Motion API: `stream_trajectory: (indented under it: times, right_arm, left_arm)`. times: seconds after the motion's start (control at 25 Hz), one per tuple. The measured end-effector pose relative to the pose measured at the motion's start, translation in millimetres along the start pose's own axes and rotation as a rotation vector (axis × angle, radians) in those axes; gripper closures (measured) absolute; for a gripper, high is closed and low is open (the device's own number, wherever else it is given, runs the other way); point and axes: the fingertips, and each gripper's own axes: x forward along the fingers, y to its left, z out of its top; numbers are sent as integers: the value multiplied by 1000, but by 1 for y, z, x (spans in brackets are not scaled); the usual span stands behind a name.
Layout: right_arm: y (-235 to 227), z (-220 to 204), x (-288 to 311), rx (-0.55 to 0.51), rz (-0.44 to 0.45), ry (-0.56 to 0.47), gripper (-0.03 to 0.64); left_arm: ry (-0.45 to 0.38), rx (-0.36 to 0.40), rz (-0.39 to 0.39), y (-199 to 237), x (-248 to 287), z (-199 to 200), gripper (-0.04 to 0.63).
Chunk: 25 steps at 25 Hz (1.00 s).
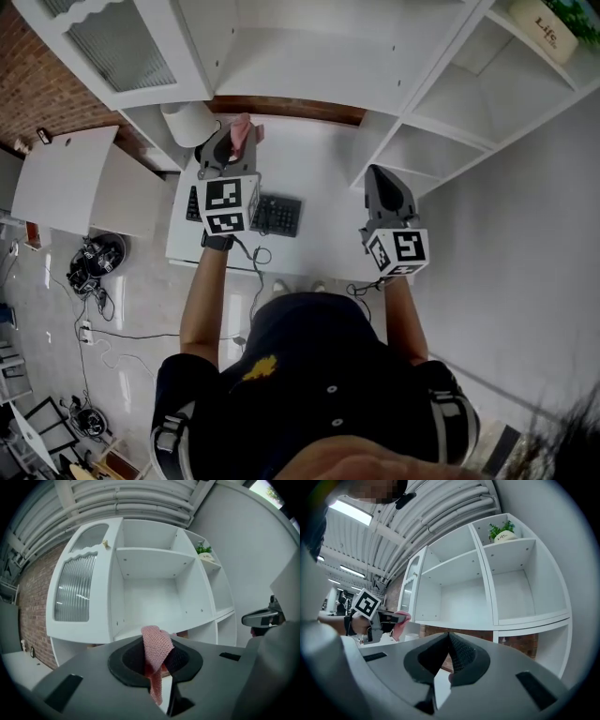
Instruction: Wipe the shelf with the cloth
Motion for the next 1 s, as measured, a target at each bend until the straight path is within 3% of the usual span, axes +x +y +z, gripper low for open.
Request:
stream_trajectory:
  times: [0.28,0.52,0.64,1.0]
  right_arm:
    - [-16,1,-12,-6,-22,12,612]
    - [-29,3,-27,-2,-47,21,612]
    - [-35,2,-31,-9,-74,23,612]
    - [-30,-2,-30,5,-71,27,612]
  left_arm:
    - [40,-81,-48,-24,-29,-36,525]
    - [114,-64,-34,-10,-52,-79,523]
    - [114,-104,-9,-1,-55,-82,523]
    - [97,-89,-38,-12,-44,-74,523]
